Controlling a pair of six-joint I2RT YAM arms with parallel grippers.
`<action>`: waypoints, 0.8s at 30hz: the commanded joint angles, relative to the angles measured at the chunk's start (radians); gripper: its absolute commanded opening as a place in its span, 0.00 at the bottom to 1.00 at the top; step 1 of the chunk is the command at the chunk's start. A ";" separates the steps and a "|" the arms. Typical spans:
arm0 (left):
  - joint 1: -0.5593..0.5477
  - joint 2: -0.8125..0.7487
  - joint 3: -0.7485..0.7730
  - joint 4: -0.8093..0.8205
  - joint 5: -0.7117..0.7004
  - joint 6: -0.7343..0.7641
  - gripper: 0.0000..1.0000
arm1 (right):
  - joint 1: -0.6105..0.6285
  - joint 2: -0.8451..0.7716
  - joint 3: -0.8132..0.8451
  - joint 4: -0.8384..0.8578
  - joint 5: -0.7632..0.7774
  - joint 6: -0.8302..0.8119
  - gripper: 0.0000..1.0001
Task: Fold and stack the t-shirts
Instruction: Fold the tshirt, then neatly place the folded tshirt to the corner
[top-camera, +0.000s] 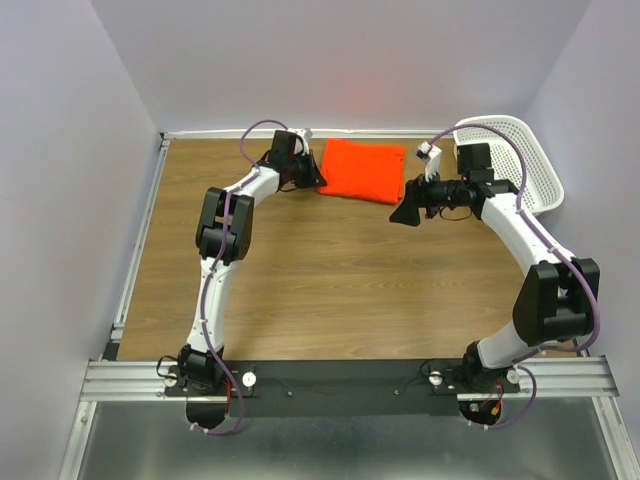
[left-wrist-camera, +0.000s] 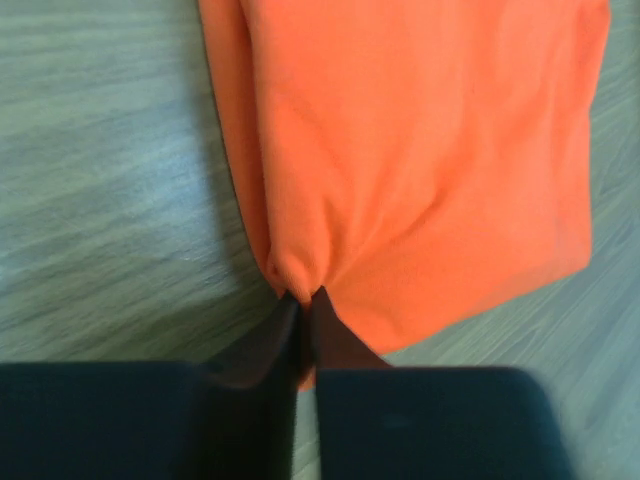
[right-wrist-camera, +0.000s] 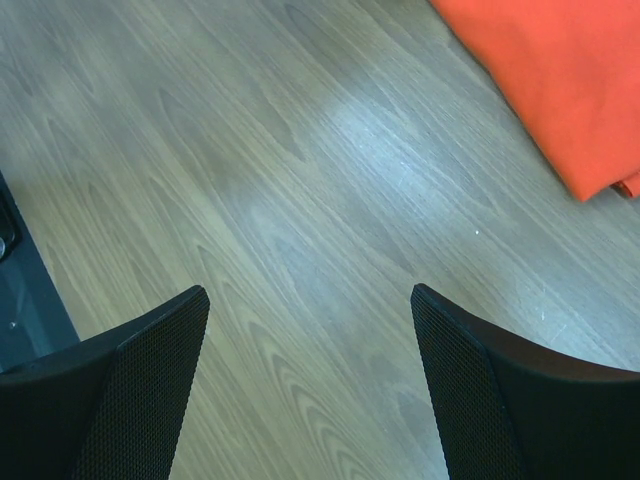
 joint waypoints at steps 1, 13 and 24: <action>-0.001 0.015 -0.001 -0.079 0.041 0.030 0.00 | -0.001 -0.010 -0.009 0.007 -0.031 -0.016 0.89; 0.344 -0.341 -0.447 0.012 -0.046 0.017 0.00 | -0.001 -0.002 -0.015 0.004 -0.043 -0.026 0.89; 0.659 -0.413 -0.541 -0.002 -0.167 0.068 0.09 | -0.002 -0.019 -0.032 0.006 -0.070 -0.027 0.89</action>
